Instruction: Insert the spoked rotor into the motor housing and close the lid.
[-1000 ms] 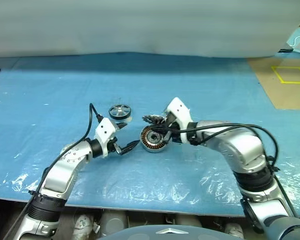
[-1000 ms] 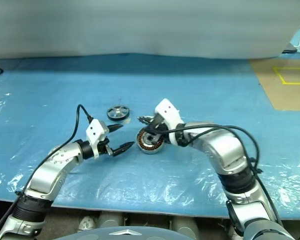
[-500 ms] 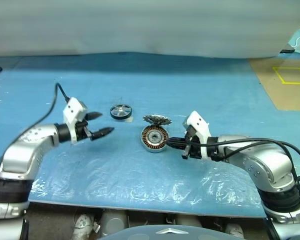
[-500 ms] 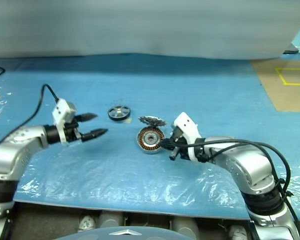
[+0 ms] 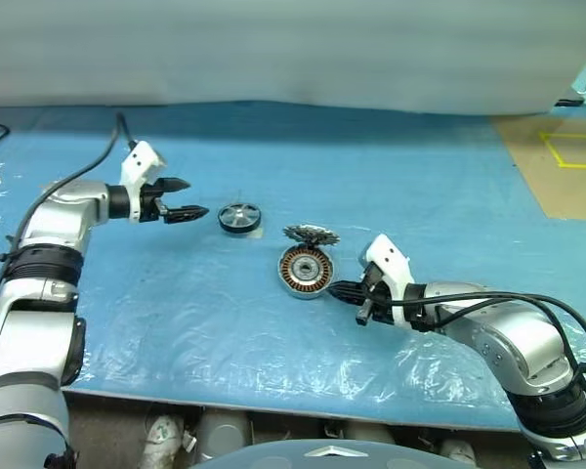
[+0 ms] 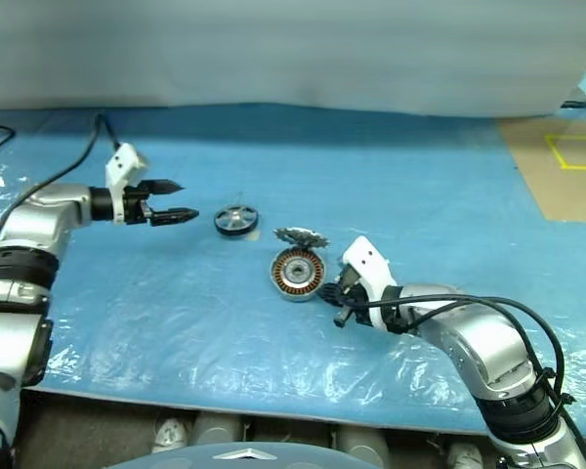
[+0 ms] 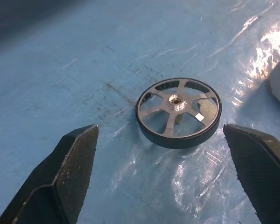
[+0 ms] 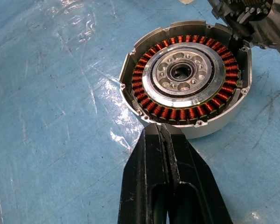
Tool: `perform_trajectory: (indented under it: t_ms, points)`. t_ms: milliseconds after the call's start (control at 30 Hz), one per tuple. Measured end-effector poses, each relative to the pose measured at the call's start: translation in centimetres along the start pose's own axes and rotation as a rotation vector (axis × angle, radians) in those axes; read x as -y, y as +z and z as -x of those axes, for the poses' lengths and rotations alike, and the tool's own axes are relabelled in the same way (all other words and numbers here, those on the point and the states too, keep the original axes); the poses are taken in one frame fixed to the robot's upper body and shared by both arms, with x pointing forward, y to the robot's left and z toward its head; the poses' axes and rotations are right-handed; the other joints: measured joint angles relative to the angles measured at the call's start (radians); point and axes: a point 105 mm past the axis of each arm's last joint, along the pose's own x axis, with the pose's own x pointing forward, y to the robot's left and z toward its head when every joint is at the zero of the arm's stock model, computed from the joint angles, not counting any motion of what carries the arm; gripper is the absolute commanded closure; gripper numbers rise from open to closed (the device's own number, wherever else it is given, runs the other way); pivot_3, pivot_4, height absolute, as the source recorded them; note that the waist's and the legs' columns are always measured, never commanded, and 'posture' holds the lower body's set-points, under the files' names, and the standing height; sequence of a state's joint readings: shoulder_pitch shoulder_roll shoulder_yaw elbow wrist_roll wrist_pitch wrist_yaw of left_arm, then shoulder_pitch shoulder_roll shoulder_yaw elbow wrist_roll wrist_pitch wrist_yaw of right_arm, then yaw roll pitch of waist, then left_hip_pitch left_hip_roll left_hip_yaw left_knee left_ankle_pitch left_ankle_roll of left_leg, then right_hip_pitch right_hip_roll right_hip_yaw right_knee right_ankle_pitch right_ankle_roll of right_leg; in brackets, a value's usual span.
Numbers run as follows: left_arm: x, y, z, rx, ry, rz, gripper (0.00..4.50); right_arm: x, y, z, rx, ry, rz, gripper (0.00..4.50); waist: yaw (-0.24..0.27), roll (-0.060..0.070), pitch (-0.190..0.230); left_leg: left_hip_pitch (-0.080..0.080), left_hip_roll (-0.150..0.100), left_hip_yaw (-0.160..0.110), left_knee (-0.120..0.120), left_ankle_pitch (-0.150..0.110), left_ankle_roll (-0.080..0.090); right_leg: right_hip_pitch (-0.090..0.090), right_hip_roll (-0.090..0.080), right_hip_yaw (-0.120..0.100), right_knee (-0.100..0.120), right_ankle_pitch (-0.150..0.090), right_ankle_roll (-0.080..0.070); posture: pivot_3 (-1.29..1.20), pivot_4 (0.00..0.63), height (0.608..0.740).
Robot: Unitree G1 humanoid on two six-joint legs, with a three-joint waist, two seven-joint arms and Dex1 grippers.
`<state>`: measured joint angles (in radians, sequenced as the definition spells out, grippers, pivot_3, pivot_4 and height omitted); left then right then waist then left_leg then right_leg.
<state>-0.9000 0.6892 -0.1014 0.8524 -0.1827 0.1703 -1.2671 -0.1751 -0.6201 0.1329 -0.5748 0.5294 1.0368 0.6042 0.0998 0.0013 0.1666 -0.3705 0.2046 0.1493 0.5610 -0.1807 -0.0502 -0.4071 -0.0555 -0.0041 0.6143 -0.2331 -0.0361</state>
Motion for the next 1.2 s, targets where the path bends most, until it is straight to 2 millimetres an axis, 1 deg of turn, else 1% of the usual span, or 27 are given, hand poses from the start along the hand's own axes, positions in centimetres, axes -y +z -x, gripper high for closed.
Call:
perform_trajectory:
  t_ms: [67,267,433,567,600,667,800,867,1100,1200]
  points:
    - [0.3,0.2,-0.9,-0.011,-0.042,-0.009,1.25,0.0,0.0,0.0,0.003,-0.003,0.000,4.50,0.002,0.000,0.000,0.000,0.000,0.000,0.000,0.000,0.000,0.000,0.000,0.000,0.000,0.001,0.001,0.00,0.150,0.740]
    - [0.4,1.3,-2.9,-0.019,-0.095,-0.026,1.25,0.2,-0.7,0.7,0.030,-0.031,-0.022,4.50,0.003,-0.002,0.001,0.000,0.000,-0.001,0.000,0.000,0.000,0.000,0.000,-0.001,0.000,0.002,0.003,0.00,0.150,0.740]
    - [1.2,0.6,-4.2,-0.050,-0.140,-0.003,1.25,0.5,-0.6,1.8,0.158,-0.099,-0.013,4.50,0.003,-0.003,0.002,0.000,0.000,-0.001,0.000,0.000,0.000,0.000,0.000,-0.002,0.000,0.002,0.004,0.00,0.150,0.740]
    - [1.7,0.4,-5.0,-0.072,-0.166,-0.005,1.25,1.1,-0.5,2.3,0.262,-0.213,0.045,4.50,0.003,-0.006,0.003,-0.001,0.000,-0.001,0.000,0.000,0.000,0.001,-0.001,-0.003,-0.001,0.002,0.003,0.00,0.150,0.740]
    - [1.8,0.4,-5.1,-0.076,-0.168,-0.011,1.25,1.2,-0.3,2.4,0.295,-0.242,0.056,4.50,0.003,-0.006,0.004,-0.001,0.000,-0.001,0.000,0.000,0.000,0.001,-0.001,-0.003,-0.001,0.001,0.001,0.00,0.150,0.740]
    - [1.9,0.3,-5.4,-0.083,-0.169,-0.019,1.25,1.4,-0.7,2.5,0.328,-0.290,0.065,4.50,0.003,-0.006,0.004,-0.001,0.000,-0.001,0.000,0.000,0.000,0.001,-0.002,-0.004,-0.002,0.000,0.000,0.00,0.150,0.740]
    - [1.9,0.1,-5.7,-0.087,-0.160,-0.017,1.25,1.7,-3.2,2.1,0.300,-0.334,0.019,4.50,0.003,-0.007,0.004,-0.001,0.000,-0.002,-0.001,0.000,0.000,0.001,-0.002,-0.004,-0.003,0.000,0.000,0.00,0.150,0.740]
    - [1.9,0.0,-5.7,-0.096,-0.155,-0.023,1.25,1.6,-3.6,1.8,0.293,-0.336,0.011,4.50,0.001,-0.008,0.005,-0.001,0.000,-0.002,-0.001,0.000,0.000,0.001,-0.002,-0.005,-0.003,0.000,0.000,0.00,0.150,0.740]
    - [0.8,1.1,-5.9,-0.093,-0.074,-0.057,1.25,1.9,-3.7,1.2,0.289,-0.349,0.026,4.50,0.002,-0.009,0.005,-0.001,0.000,-0.002,-0.001,0.000,0.000,0.003,-0.002,-0.005,-0.004,0.000,0.000,0.00,0.150,0.740]
    - [0.8,0.9,-6.2,-0.109,-0.064,-0.064,1.25,2.0,-3.5,1.0,0.291,-0.349,0.033,4.50,0.002,-0.009,0.005,-0.001,0.000,-0.002,-0.001,0.000,0.000,0.003,-0.002,-0.006,-0.005,0.000,0.000,0.00,0.150,0.740]
